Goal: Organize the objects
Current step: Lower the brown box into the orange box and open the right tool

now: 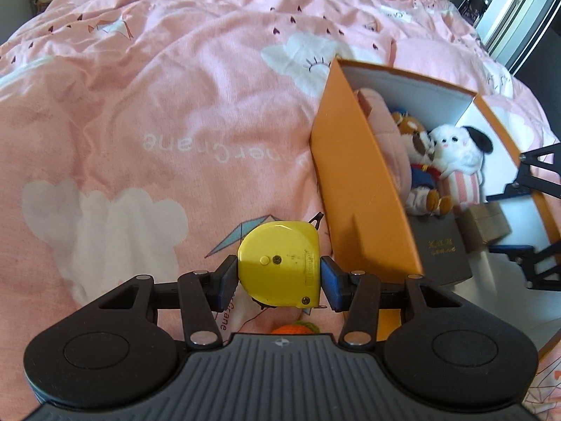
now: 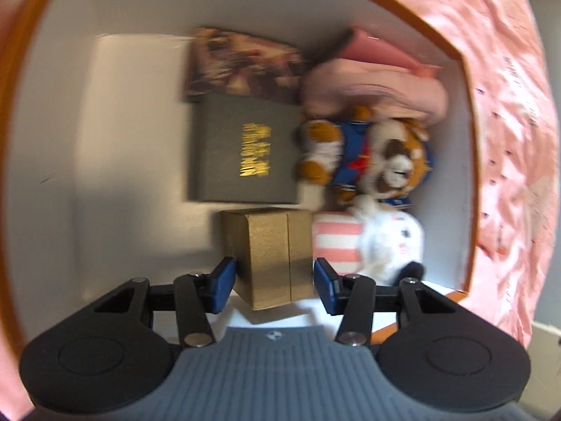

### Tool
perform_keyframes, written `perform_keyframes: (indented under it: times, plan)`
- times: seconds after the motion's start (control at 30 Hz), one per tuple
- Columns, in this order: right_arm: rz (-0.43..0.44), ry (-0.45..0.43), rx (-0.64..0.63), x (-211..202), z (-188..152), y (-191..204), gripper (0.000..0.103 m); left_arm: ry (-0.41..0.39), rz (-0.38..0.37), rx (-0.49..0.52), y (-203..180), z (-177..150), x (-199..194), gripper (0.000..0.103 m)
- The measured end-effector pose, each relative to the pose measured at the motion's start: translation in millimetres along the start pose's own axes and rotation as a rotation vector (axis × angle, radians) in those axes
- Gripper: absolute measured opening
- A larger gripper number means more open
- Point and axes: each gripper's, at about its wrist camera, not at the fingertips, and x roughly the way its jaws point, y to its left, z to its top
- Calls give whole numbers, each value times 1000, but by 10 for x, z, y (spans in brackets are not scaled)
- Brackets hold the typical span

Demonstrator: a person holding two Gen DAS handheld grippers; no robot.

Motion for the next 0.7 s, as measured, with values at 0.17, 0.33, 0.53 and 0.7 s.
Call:
perform_keyframes:
  times: [0.17, 0.33, 0.53, 0.7]
  plan:
    - [-11, -22, 67, -48, -58, -81, 64, -35, -9, 3, -32, 70, -130, 57]
    - [-13, -65, 139, -280, -150, -120, 64, -93, -35, 30, -148, 130, -341, 57]
    - [-16, -178, 482, -653, -349, -273, 61, -152, -95, 132, -484, 173, -598, 57]
    - [-55, -211, 743, -809, -484, -205, 41, -129, -195, 215, -895, 185, -552, 57]
